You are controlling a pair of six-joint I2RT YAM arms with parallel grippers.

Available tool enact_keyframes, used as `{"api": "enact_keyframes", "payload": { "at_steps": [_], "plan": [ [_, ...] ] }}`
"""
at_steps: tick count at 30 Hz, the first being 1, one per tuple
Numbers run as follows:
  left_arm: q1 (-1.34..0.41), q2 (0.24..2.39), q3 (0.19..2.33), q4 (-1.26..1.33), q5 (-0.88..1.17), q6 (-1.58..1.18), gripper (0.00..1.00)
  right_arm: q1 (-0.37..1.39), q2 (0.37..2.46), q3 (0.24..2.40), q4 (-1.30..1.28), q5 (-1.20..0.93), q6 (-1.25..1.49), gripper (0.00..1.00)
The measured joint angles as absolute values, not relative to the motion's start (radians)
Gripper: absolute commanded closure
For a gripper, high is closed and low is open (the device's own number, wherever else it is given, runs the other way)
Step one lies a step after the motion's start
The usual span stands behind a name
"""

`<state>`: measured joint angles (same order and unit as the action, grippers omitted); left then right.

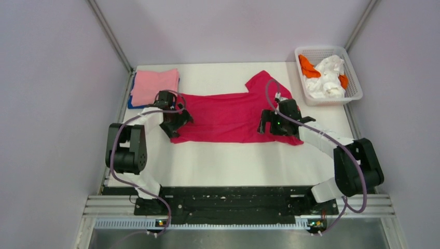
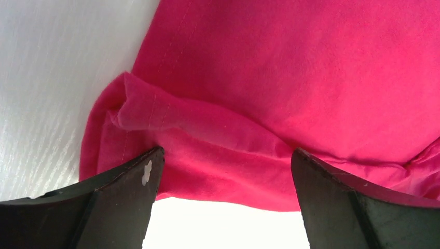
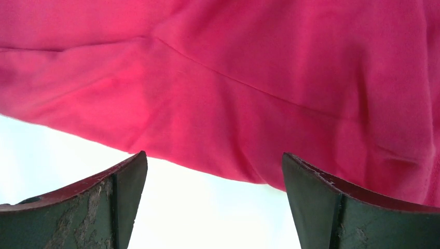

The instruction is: Fold and stack the t-shirts

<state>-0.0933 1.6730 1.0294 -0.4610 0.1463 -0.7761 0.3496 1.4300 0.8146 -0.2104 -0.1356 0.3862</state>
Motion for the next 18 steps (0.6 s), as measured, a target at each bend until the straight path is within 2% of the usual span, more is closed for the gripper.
{"api": "enact_keyframes", "payload": {
  "at_steps": [10, 18],
  "plan": [
    [-0.083, 1.758, 1.111, -0.464, 0.077, -0.756, 0.01, 0.191, 1.497, 0.756, -0.185, -0.036, 0.468, 0.01],
    [-0.082, 1.703, 1.048, -0.48, 0.051, -0.741, 0.01, 0.186, 1.419, 0.698, -0.226, 0.003, 0.51, 0.01]
  ]
}}
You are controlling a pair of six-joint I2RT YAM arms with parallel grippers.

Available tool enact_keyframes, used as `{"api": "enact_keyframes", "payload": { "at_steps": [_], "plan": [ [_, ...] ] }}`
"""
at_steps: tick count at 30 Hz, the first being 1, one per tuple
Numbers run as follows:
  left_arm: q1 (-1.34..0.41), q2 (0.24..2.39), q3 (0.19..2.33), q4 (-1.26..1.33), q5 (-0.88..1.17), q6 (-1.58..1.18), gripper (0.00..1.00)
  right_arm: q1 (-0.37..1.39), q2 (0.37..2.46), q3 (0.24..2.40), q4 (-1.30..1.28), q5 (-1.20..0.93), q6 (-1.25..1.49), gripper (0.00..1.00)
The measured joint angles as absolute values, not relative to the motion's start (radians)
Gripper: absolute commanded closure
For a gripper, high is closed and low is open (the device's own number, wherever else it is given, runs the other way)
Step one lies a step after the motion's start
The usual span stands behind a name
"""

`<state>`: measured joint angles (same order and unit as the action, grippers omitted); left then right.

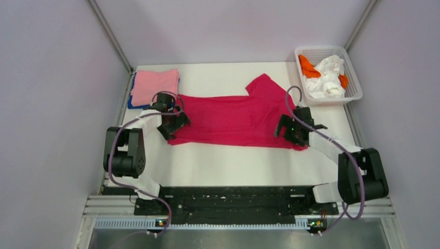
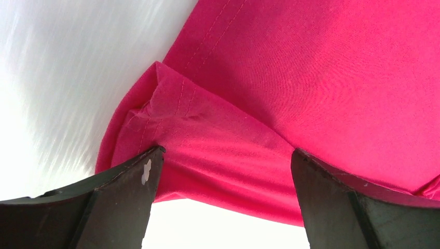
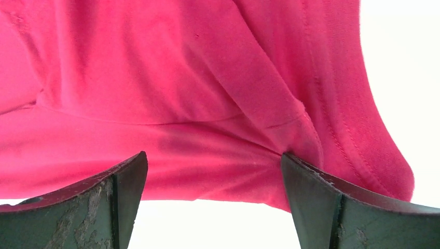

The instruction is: Fold and stack the t-shirts

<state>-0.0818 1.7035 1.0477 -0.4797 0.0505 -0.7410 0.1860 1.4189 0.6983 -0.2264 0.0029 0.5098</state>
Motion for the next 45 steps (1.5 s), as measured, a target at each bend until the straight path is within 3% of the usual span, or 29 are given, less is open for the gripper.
{"api": "enact_keyframes", "payload": {
  "at_steps": [13, 22, 33, 45],
  "plan": [
    [-0.102, 1.299, 0.667, -0.58, 0.053, -0.799, 0.01, 0.223, 0.936, 0.447, -0.531, -0.03, 0.681, 0.01],
    [-0.145, 1.041, 0.601, -0.813, -0.022, -0.861, 0.01, 0.237, 0.712, 0.432, -0.685, 0.048, 0.791, 0.01],
    [-0.145, 1.092, 0.816, -0.811, -0.093, -0.827, 0.01, 0.241, 0.788, 0.459, -0.559, 0.034, 0.743, 0.01],
    [-0.126, 1.365, 1.003, -0.739, -0.173, -0.787, 0.05, 0.25, 0.994, 0.536, -0.366, -0.01, 0.64, 0.01]
  ]
}}
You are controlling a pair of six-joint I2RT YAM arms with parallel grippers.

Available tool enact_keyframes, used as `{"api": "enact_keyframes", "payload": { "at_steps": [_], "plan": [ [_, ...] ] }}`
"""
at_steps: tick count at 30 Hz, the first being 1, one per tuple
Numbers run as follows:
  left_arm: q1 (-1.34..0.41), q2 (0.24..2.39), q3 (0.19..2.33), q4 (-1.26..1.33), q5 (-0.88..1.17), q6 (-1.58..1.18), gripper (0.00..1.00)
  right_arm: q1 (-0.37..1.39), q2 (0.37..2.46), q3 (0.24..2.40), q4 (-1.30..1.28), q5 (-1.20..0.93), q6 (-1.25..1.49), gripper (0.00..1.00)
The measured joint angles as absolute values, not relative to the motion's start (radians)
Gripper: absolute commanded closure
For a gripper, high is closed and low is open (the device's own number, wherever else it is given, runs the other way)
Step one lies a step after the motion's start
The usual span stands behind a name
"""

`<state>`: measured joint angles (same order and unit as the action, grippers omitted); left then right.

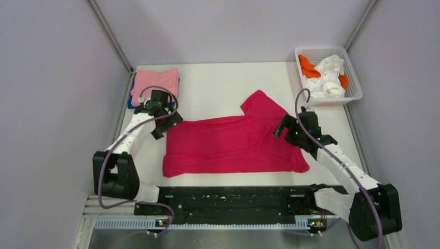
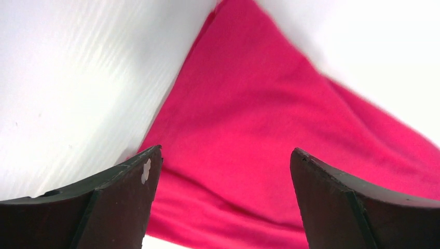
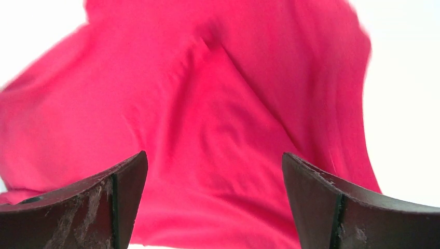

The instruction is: Fold and stack the t-shirts

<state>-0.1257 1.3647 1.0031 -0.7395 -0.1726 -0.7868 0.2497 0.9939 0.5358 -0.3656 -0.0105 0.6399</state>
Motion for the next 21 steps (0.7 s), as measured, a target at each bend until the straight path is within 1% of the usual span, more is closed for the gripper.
{"api": "enact_keyframes", "payload": {
  "at_steps": [3, 7, 10, 15, 18, 21],
  "plan": [
    [-0.109, 1.464, 1.086, -0.719, -0.207, -0.784, 0.14, 0.251, 1.089, 0.639, -0.29, -0.012, 0.594, 0.01],
    [-0.084, 1.614, 1.19, -0.689, -0.241, -0.783, 0.23, 0.252, 1.232, 0.77, -0.137, -0.022, 0.522, 0.02],
    [-0.064, 1.733, 1.259, -0.677, -0.252, -0.782, 0.31, 0.253, 1.403, 0.927, -0.094, -0.031, 0.438, 0.02],
    [-0.034, 1.88, 1.368, -0.683, -0.251, -0.783, 0.34, 0.268, 1.703, 1.222, -0.075, -0.044, 0.273, 0.04],
    [-0.025, 1.934, 1.425, -0.683, -0.252, -0.787, 0.38, 0.29, 1.869, 1.399, -0.089, -0.031, 0.194, 0.04],
    [-0.021, 1.971, 1.471, -0.692, -0.251, -0.793, 0.45, 0.313, 1.999, 1.524, -0.105, -0.004, 0.141, 0.04]
  ]
}}
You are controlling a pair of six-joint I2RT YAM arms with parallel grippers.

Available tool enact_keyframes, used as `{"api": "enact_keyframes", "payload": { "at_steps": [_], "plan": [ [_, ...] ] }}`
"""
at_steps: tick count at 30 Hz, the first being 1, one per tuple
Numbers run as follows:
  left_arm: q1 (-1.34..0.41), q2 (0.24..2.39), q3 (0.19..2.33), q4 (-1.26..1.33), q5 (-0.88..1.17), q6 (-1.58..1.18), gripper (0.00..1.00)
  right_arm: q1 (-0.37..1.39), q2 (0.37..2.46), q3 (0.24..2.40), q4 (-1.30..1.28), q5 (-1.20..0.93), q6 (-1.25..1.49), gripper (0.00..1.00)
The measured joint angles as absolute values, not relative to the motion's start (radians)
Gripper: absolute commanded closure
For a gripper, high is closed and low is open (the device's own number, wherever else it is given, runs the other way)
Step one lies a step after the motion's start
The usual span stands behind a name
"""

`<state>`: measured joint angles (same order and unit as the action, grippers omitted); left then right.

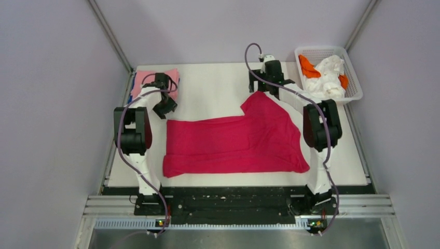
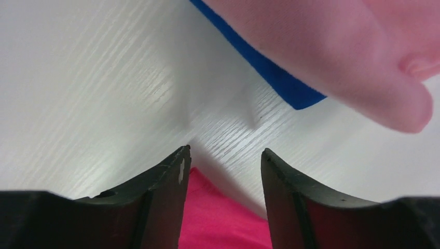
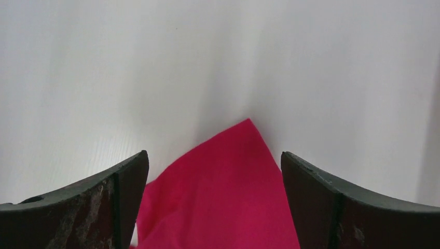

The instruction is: Fold and stack the t-shirts

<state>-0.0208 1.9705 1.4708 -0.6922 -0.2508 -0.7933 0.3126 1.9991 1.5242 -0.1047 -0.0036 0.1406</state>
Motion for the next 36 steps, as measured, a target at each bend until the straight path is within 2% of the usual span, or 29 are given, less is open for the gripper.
{"api": "enact_keyframes", "payload": {
  "at_steps": [4, 10, 26, 29, 30, 31, 32, 36],
  "plan": [
    [-0.021, 2.026, 1.522, -0.713, -0.243, -0.804, 0.49, 0.327, 2.162, 1.675, -0.155, 0.026, 0.092, 0.05],
    [-0.022, 2.054, 1.526, -0.757, -0.248, -0.822, 0.49, 0.336, 2.331, 1.832, -0.235, 0.071, 0.041, 0.05],
    [-0.022, 2.02, 1.497, -0.816, -0.247, -0.831, 0.5, 0.377, 2.376, 1.927, -0.286, 0.133, -0.035, 0.06],
    [-0.022, 1.998, 1.484, -0.813, -0.229, -0.83, 0.65, 0.377, 2.383, 1.927, -0.297, 0.138, -0.039, 0.07],
    [-0.022, 1.99, 1.476, -0.81, -0.221, -0.828, 0.76, 0.377, 2.383, 1.927, -0.297, 0.138, -0.04, 0.07],
    [-0.022, 1.982, 1.467, -0.808, -0.213, -0.826, 0.91, 0.377, 2.383, 1.927, -0.299, 0.138, -0.041, 0.08],
    [-0.022, 1.976, 1.459, -0.807, -0.206, -0.825, 1.0, 0.377, 2.383, 1.927, -0.299, 0.138, -0.041, 0.09],
    [-0.022, 1.974, 1.451, -0.806, -0.19, -0.812, 1.0, 0.377, 2.383, 1.927, -0.3, 0.137, -0.041, 0.15]
  ]
}}
